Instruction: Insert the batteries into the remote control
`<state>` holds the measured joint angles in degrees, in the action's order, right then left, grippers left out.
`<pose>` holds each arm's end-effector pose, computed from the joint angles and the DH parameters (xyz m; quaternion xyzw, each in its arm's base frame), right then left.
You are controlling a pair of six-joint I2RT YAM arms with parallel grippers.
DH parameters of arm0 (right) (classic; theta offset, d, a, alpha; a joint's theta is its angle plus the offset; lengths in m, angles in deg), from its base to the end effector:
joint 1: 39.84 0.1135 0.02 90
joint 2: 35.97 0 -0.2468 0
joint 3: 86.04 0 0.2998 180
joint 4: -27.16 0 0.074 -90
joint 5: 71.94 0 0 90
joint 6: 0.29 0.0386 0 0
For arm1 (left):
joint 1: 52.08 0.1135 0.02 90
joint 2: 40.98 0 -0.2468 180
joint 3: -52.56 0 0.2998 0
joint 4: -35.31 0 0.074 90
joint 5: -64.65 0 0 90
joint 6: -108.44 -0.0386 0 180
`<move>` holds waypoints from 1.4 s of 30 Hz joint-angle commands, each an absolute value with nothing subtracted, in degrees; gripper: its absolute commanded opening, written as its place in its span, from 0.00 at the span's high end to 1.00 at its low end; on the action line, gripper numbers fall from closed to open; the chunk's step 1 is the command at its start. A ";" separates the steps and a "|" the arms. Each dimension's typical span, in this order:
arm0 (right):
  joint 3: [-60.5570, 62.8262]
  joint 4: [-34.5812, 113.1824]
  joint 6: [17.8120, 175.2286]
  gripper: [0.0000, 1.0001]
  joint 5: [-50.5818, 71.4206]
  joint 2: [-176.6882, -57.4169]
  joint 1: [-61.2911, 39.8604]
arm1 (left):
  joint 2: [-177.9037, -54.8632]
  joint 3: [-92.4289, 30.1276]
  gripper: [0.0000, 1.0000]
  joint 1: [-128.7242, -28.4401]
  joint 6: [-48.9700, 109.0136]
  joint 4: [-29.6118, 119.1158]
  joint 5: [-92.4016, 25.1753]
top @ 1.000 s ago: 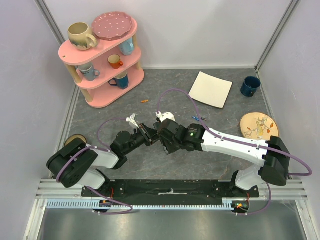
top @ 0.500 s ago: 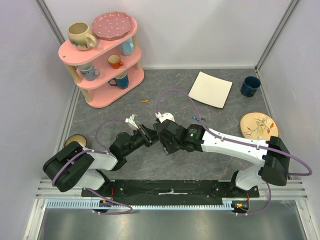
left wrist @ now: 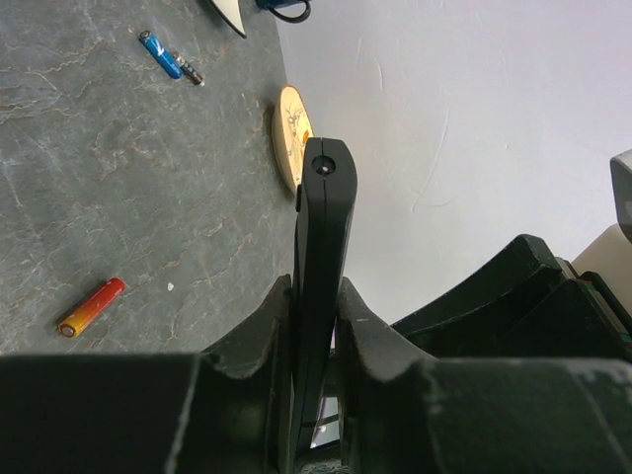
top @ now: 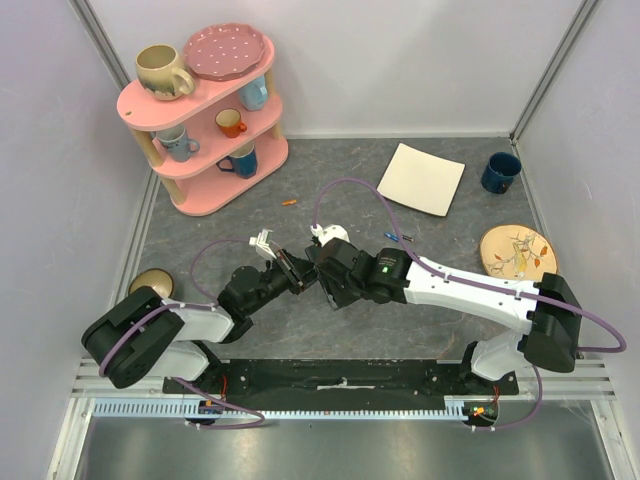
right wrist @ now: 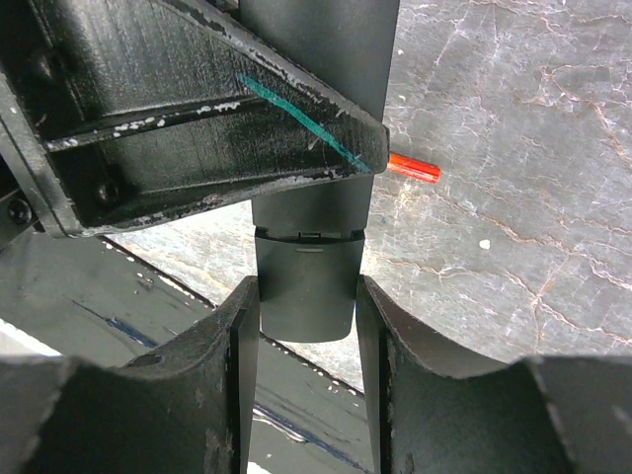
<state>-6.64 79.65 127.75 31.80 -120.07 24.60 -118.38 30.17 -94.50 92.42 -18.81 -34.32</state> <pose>0.1609 0.3153 0.2407 -0.1846 0.9350 0.1468 0.2650 0.1806 -0.1732 0.1070 -0.1404 0.6985 -0.6238 0.3212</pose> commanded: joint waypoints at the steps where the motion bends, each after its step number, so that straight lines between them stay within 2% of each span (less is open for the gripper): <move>1: -7.18 78.26 127.24 0.77 34.06 -120.79 23.26 | -113.75 29.06 0.98 -96.73 95.17 -31.37 -37.66; 42: -4.36 77.64 125.48 0.78 34.41 -122.63 21.60 | -116.30 29.59 0.98 -99.37 95.43 -32.33 -37.39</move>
